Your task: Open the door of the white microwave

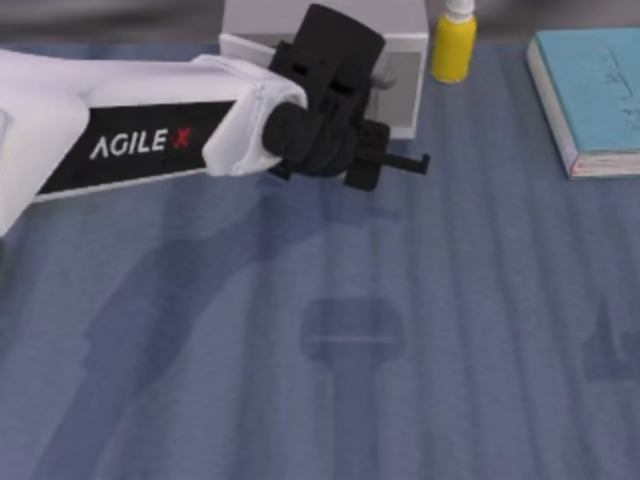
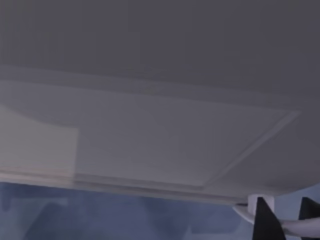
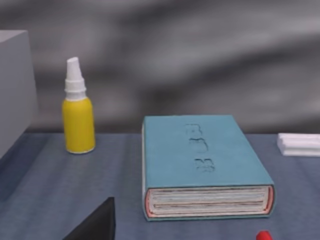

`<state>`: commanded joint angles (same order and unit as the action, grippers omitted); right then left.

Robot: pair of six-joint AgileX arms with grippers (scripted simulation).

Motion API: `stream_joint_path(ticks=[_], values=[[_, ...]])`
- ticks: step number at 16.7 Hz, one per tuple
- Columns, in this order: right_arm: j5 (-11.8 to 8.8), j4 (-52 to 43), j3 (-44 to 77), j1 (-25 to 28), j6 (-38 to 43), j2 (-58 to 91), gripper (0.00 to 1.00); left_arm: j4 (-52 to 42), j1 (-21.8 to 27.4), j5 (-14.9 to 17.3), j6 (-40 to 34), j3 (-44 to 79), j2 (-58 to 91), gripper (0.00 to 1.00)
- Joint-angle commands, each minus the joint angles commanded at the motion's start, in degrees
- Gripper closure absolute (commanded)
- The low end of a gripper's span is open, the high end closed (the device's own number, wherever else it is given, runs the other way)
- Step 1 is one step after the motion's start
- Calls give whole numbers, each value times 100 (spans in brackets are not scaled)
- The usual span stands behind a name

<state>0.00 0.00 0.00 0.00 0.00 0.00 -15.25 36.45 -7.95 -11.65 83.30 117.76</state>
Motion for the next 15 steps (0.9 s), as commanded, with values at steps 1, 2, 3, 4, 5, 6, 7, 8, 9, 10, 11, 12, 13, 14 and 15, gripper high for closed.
stream_joint_path(ticks=[1, 2, 3, 4, 5, 6, 7, 8, 9, 10, 11, 12, 13, 14, 15], values=[[0, 0, 0, 0, 0, 0, 0, 0, 0, 0, 0, 0, 0, 100], [0, 0, 0, 0, 0, 0, 0, 0, 0, 0, 0, 0, 0, 100], [0, 0, 0, 0, 0, 0, 0, 0, 0, 0, 0, 0, 0, 100], [0, 0, 0, 0, 0, 0, 0, 0, 0, 0, 0, 0, 0, 100], [0, 0, 0, 0, 0, 0, 0, 0, 0, 0, 0, 0, 0, 100], [0, 0, 0, 0, 0, 0, 0, 0, 0, 0, 0, 0, 0, 100], [0, 0, 0, 0, 0, 0, 0, -2, 51, 46, -31, 20, 10, 100], [0, 0, 0, 0, 0, 0, 0, -2, 43, 55, -17, 1, 9, 100], [0, 0, 0, 0, 0, 0, 0, 7, 26, 82, 30, -51, -10, 100], [0, 0, 0, 0, 0, 0, 0, 37, 4, 119, 93, -105, -56, 100], [0, 0, 0, 0, 0, 0, 0, 81, -25, 163, 154, -153, -115, 100], [0, 0, 0, 0, 0, 0, 0, 122, -55, 211, 221, -205, -166, 100], [0, 0, 0, 0, 0, 0, 0, 147, -75, 254, 291, -265, -199, 100], [0, 0, 0, 0, 0, 0, 0, 151, -91, 278, 331, -314, -209, 100], [0, 0, 0, 0, 0, 0, 0, 150, -94, 281, 335, -322, -210, 100]])
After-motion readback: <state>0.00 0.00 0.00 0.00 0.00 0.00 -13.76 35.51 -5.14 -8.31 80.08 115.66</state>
